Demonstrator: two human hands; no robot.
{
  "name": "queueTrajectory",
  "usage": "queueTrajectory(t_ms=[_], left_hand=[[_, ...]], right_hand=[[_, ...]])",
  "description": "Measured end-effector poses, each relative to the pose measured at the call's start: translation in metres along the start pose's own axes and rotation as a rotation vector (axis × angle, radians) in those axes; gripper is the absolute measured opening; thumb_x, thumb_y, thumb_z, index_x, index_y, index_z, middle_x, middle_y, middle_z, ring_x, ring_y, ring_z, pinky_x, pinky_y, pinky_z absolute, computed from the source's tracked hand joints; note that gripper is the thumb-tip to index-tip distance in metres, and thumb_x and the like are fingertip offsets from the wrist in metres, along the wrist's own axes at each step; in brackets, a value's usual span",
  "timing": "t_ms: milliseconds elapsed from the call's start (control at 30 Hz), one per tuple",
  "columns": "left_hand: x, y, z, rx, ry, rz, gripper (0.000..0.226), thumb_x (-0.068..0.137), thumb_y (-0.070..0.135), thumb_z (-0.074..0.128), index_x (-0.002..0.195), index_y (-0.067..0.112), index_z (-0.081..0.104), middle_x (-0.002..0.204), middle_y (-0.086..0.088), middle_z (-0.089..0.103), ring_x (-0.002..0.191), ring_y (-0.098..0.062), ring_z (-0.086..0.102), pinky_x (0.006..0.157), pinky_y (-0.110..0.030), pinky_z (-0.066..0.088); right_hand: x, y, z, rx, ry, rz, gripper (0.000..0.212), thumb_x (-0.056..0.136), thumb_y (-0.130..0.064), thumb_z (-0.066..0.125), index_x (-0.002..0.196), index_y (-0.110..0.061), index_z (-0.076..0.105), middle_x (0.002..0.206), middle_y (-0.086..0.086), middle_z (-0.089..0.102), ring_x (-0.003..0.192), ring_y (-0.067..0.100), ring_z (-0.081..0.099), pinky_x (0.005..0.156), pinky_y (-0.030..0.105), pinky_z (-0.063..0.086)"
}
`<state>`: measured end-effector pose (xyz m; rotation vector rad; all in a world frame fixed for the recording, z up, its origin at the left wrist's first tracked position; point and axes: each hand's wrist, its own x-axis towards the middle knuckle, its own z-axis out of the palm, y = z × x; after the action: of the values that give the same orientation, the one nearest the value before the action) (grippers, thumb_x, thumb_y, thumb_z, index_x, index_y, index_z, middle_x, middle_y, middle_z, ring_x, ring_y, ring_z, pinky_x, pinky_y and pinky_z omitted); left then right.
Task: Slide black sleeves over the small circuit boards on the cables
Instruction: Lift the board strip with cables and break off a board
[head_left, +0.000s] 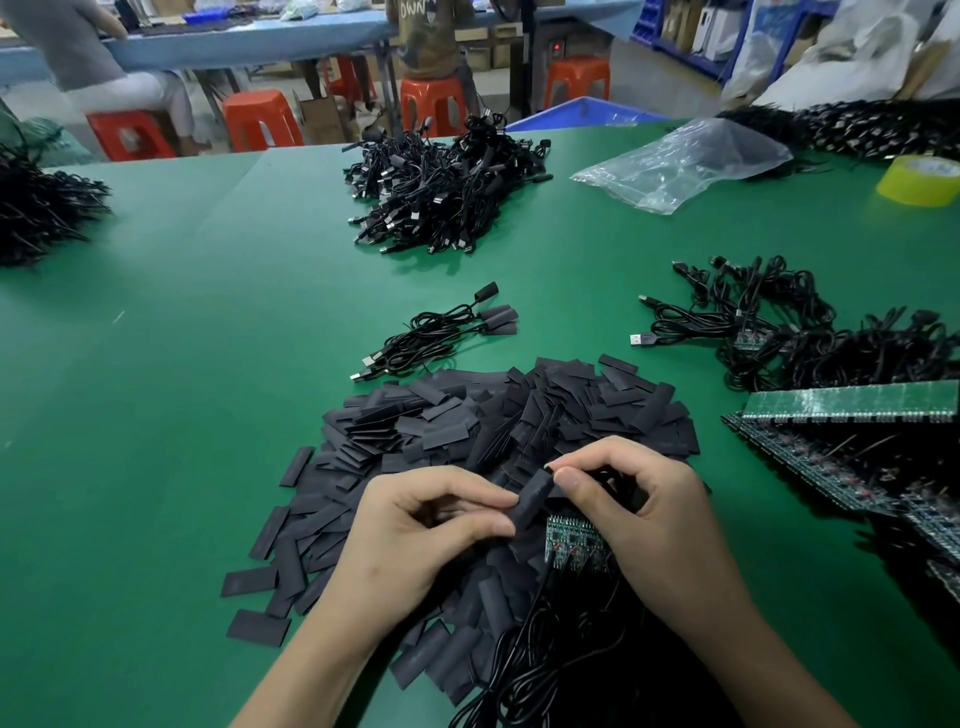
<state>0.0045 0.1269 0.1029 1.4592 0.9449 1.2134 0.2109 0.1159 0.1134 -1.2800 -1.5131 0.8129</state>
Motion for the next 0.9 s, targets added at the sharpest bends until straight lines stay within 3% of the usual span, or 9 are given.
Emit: queueTrajectory(t_ms=[133, 233, 300, 433, 533, 600, 700, 800, 900], left_hand=[[-0.001, -0.005, 0.002, 0.112, 0.078, 0.047, 0.040, 0.079, 0.030, 0.078, 0.118, 0.034, 0.073, 0.095, -0.003, 0.078, 0.078, -0.017, 0.072, 0.077, -0.021, 0.055], [-0.002, -0.006, 0.007, 0.480, 0.034, 0.184, 0.029, 0.088, 0.041, 0.073, 0.115, 0.031, 0.076, 0.101, 0.011, 0.075, 0.086, -0.012, 0.068, 0.081, -0.019, 0.050], [-0.002, -0.004, 0.014, 0.629, -0.030, 0.295, 0.028, 0.095, 0.047, 0.067, 0.112, 0.028, 0.078, 0.106, 0.016, 0.072, 0.098, -0.010, 0.066, 0.088, -0.022, 0.049], [0.000, 0.006, 0.036, 0.705, -0.133, 0.318, 0.042, 0.097, 0.058, 0.058, 0.115, 0.025, 0.076, 0.113, 0.019, 0.068, 0.106, -0.006, 0.059, 0.093, -0.027, 0.048], [0.001, 0.012, 0.051, 0.707, -0.204, 0.256, 0.041, 0.095, 0.060, 0.059, 0.100, 0.022, 0.073, 0.102, 0.017, 0.067, 0.098, -0.008, 0.057, 0.088, -0.033, 0.049], [0.002, 0.014, 0.055, 0.625, -0.198, 0.150, 0.037, 0.096, 0.057, 0.057, 0.090, 0.021, 0.067, 0.086, 0.013, 0.064, 0.086, -0.004, 0.057, 0.080, -0.034, 0.049], [0.009, 0.013, 0.046, 0.493, -0.101, 0.019, 0.032, 0.098, 0.049, 0.055, 0.096, 0.023, 0.073, 0.084, 0.012, 0.073, 0.078, -0.004, 0.066, 0.077, -0.036, 0.055], [0.035, 0.013, 0.020, 0.548, 0.063, 0.011, 0.028, 0.102, 0.035, 0.060, 0.090, 0.013, 0.073, 0.079, 0.007, 0.076, 0.076, -0.013, 0.072, 0.077, -0.042, 0.057], [0.076, 0.016, -0.014, 0.807, 0.209, 0.052, 0.036, 0.102, 0.038, 0.060, 0.077, 0.012, 0.063, 0.061, 0.004, 0.061, 0.064, -0.023, 0.061, 0.060, -0.038, 0.047]], right_hand=[[0.003, 0.001, -0.004, 0.183, 0.084, 0.105, 0.014, 0.092, -0.018, 0.074, 0.092, -0.031, 0.076, 0.080, -0.004, 0.076, 0.072, 0.008, 0.070, 0.066, 0.018, 0.054], [0.009, -0.002, -0.011, 0.490, 0.190, 0.217, 0.017, 0.091, -0.007, 0.070, 0.095, -0.022, 0.077, 0.078, 0.005, 0.074, 0.066, 0.012, 0.063, 0.054, 0.019, 0.051], [0.011, -0.004, -0.013, 0.694, 0.190, 0.275, 0.018, 0.087, -0.010, 0.069, 0.104, -0.014, 0.073, 0.078, 0.005, 0.072, 0.067, 0.012, 0.062, 0.053, 0.020, 0.051], [0.015, -0.012, -0.009, 0.999, 0.124, 0.332, 0.037, 0.080, -0.010, 0.063, 0.117, -0.007, 0.064, 0.082, 0.006, 0.070, 0.070, 0.011, 0.066, 0.059, 0.023, 0.056], [0.016, -0.015, -0.004, 1.143, 0.106, 0.325, 0.040, 0.082, -0.005, 0.059, 0.122, -0.007, 0.060, 0.087, 0.006, 0.073, 0.078, 0.013, 0.071, 0.071, 0.025, 0.060], [0.016, -0.014, -0.002, 1.130, 0.114, 0.282, 0.042, 0.082, -0.004, 0.060, 0.123, -0.007, 0.059, 0.096, 0.007, 0.075, 0.090, 0.015, 0.073, 0.080, 0.026, 0.060], [0.018, -0.010, -0.007, 0.899, 0.133, 0.196, 0.045, 0.085, -0.015, 0.063, 0.130, -0.011, 0.057, 0.119, 0.008, 0.075, 0.113, 0.020, 0.071, 0.094, 0.029, 0.057], [0.020, -0.001, -0.019, 0.640, 0.216, 0.169, 0.043, 0.089, -0.026, 0.063, 0.131, -0.015, 0.058, 0.124, 0.002, 0.073, 0.118, 0.018, 0.068, 0.106, 0.031, 0.051], [0.022, 0.009, -0.025, 0.519, 0.261, 0.156, 0.031, 0.097, -0.021, 0.061, 0.128, -0.016, 0.060, 0.120, 0.000, 0.074, 0.114, 0.015, 0.069, 0.104, 0.036, 0.054]])
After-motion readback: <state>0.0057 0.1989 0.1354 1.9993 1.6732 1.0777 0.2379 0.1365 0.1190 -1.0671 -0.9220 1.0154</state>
